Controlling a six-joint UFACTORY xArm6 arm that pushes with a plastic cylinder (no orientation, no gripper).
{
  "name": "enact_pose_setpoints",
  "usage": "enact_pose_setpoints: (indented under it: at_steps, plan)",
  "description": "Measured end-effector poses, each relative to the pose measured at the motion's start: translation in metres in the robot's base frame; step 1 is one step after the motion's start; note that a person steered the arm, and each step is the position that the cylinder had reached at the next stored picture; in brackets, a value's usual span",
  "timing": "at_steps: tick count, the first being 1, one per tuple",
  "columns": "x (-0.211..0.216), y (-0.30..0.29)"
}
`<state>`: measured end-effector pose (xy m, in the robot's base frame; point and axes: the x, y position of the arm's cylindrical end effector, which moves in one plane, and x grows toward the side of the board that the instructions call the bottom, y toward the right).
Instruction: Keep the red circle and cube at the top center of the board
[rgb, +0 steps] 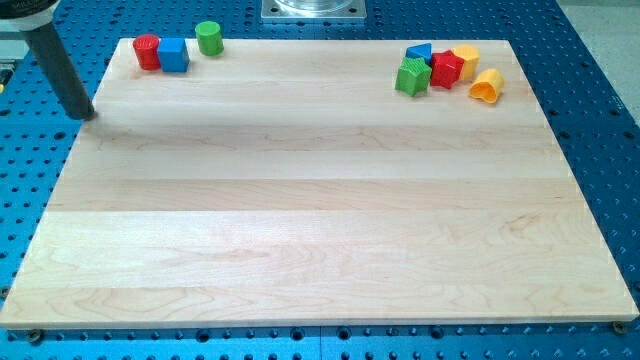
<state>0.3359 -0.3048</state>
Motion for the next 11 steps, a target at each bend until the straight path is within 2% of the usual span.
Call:
enact_pose_setpoints:
  at_steps: [1, 3, 4, 6, 7, 8, 10, 11]
  plan:
    - [-0.065, 0.006]
    - [-0.121, 0.075]
    - [-0.127, 0.058]
    - [-0.144, 0.062]
    - [-0.144, 0.149]
    - [-0.144, 0.194]
    - [-0.142, 0.271]
    - [-0.136, 0.263]
